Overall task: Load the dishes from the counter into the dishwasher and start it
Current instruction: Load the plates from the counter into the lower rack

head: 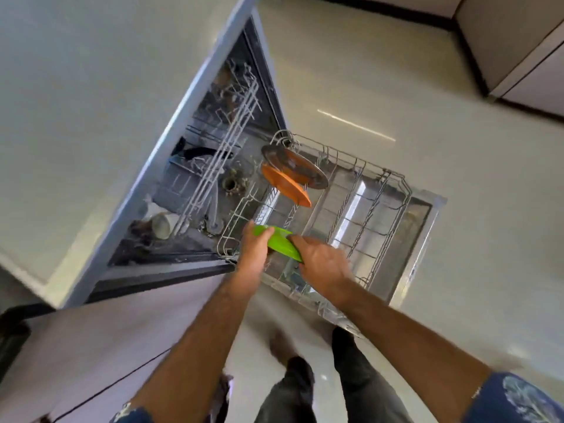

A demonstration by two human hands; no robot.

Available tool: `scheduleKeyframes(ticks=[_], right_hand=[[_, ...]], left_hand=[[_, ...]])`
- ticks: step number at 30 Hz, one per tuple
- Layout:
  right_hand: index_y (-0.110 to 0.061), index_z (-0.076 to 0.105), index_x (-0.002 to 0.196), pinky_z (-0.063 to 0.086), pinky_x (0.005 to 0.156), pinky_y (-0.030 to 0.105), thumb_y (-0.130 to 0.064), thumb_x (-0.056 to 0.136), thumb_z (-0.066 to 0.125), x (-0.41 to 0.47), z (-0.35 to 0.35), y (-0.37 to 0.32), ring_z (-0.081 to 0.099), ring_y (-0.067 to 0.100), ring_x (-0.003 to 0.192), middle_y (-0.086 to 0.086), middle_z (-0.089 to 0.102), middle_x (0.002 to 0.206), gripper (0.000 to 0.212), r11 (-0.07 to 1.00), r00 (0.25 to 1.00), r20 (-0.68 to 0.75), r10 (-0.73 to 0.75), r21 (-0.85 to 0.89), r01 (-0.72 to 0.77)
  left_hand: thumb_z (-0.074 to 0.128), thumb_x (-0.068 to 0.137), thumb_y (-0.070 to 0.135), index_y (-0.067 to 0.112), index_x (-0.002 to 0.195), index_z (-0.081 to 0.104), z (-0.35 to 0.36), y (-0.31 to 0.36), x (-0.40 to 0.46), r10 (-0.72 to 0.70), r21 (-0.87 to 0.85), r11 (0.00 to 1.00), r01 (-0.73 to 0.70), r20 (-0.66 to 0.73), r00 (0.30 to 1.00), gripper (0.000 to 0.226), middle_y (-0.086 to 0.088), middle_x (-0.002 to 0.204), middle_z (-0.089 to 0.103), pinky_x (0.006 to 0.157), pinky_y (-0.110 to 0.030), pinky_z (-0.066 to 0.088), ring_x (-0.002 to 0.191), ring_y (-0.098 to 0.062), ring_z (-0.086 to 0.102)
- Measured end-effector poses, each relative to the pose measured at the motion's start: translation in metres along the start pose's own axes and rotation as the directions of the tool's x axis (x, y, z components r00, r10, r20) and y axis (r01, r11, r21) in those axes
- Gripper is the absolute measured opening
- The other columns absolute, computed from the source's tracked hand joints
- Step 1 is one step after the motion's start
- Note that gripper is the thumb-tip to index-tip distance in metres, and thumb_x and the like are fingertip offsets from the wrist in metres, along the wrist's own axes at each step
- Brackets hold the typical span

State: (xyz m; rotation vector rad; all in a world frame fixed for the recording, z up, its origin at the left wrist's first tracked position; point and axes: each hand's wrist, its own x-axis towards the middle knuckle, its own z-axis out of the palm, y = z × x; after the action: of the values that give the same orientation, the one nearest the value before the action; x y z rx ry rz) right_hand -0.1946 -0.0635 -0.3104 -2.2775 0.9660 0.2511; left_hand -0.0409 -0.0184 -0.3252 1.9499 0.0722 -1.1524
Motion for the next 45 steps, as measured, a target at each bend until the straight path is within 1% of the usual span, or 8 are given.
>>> scheduleKeyframes(ticks=[2, 7, 11, 15, 23, 28, 42, 45], right_hand=[[-0.028, 0.032, 0.15, 0.056, 0.081, 0.045, -0.022, 0.089, 0.06, 0.029, 0.023, 0.012, 0.057, 0.031, 0.117, 0.001, 0.054, 0.137, 0.067, 0.998, 1.0, -0.018, -0.014, 0.067, 0.015], [-0.024, 0.017, 0.157, 0.056, 0.086, 0.048, -0.013, 0.092, 0.055, 0.11, 0.077, 0.037, 0.045, 0.031, 0.132, 0.004, 0.042, 0.147, 0.077, 0.991, 0.999, -0.018, -0.048, 0.121, 0.05], [-0.021, 0.018, 0.157, 0.056, 0.085, 0.049, -0.005, 0.09, 0.05, 0.169, 0.103, 0.053, 0.047, 0.034, 0.129, 0.009, 0.045, 0.143, 0.076, 0.991, 0.996, -0.066, -0.057, 0.116, 0.065], [-0.015, 0.023, 0.155, 0.054, 0.088, 0.048, -0.004, 0.092, 0.048, 0.205, 0.116, 0.061, 0.049, 0.035, 0.126, 0.011, 0.047, 0.141, 0.068, 0.995, 0.995, -0.098, -0.032, 0.095, 0.042], [-0.007, 0.025, 0.151, 0.05, 0.077, 0.039, -0.011, 0.103, 0.027, 0.249, 0.11, 0.075, 0.065, 0.034, 0.103, 0.017, 0.061, 0.119, 0.048, 0.995, 0.998, -0.048, 0.051, -0.085, -0.055], [0.004, 0.007, 0.154, 0.053, 0.089, 0.044, -0.007, 0.105, 0.018, 0.26, 0.12, 0.082, 0.063, 0.034, 0.109, 0.022, 0.057, 0.129, 0.051, 0.992, 0.996, 0.08, 0.032, -0.128, -0.022], [0.005, 0.019, 0.152, 0.037, 0.113, 0.044, 0.002, 0.094, 0.048, 0.227, 0.131, 0.091, 0.044, 0.042, 0.132, 0.031, 0.041, 0.144, 0.065, 0.985, 1.0, -0.012, 0.025, 0.172, -0.022], [0.01, 0.019, 0.151, 0.038, 0.113, 0.043, 0.008, 0.09, 0.044, 0.2, 0.117, 0.09, 0.042, 0.042, 0.134, 0.032, 0.039, 0.145, 0.066, 0.99, 1.0, -0.022, -0.014, 0.141, 0.017]], left_hand=[[0.059, 0.094, 0.002, 0.014, 0.152, 0.033, 0.008, -0.003, 0.04, 0.036, -0.019, 0.999, -0.037, -0.05, 0.998, 0.065, -0.022, 0.144, 0.049, 0.104, -0.054, 0.047, 0.125, -0.04, 0.056], [0.058, 0.091, -0.007, 0.01, 0.152, 0.034, 0.019, -0.013, 0.129, 0.096, -0.051, 0.993, -0.104, -0.143, 0.985, 0.068, -0.025, 0.141, 0.052, 0.101, -0.051, 0.051, 0.121, -0.041, 0.058], [0.057, 0.092, -0.007, 0.004, 0.15, 0.033, 0.028, -0.015, 0.188, 0.123, -0.087, 0.987, -0.136, -0.138, 0.983, 0.064, -0.027, 0.143, 0.049, 0.102, -0.054, 0.049, 0.122, -0.042, 0.057], [0.054, 0.095, -0.007, 0.008, 0.152, 0.029, 0.039, -0.003, 0.22, 0.137, -0.166, 0.975, -0.151, -0.09, 0.986, 0.063, -0.017, 0.125, 0.054, 0.076, -0.036, 0.058, 0.091, -0.022, 0.065], [0.048, 0.104, 0.006, -0.002, 0.138, 0.038, 0.052, 0.014, 0.256, -0.004, -0.133, 0.991, 0.009, 0.041, 0.999, 0.037, -0.031, 0.131, 0.051, 0.094, -0.053, 0.052, 0.099, -0.033, 0.061], [0.049, 0.104, 0.015, 0.013, 0.153, 0.028, 0.047, 0.002, 0.265, -0.01, 0.04, 0.999, 0.009, 0.034, 0.999, 0.053, -0.019, 0.15, 0.042, 0.101, -0.049, 0.052, 0.127, -0.035, 0.055], [0.039, 0.108, 0.037, 0.026, 0.159, 0.003, 0.042, -0.013, 0.23, 0.182, 0.308, 0.929, -0.203, 0.097, 0.978, 0.064, -0.011, 0.162, 0.028, 0.077, -0.03, 0.055, 0.099, -0.027, 0.067], [0.04, 0.107, 0.033, 0.021, 0.159, 0.002, 0.032, -0.021, 0.21, 0.223, 0.374, 0.89, -0.261, 0.142, 0.964, 0.066, -0.015, 0.159, 0.031, 0.086, -0.035, 0.052, 0.106, -0.027, 0.064]])
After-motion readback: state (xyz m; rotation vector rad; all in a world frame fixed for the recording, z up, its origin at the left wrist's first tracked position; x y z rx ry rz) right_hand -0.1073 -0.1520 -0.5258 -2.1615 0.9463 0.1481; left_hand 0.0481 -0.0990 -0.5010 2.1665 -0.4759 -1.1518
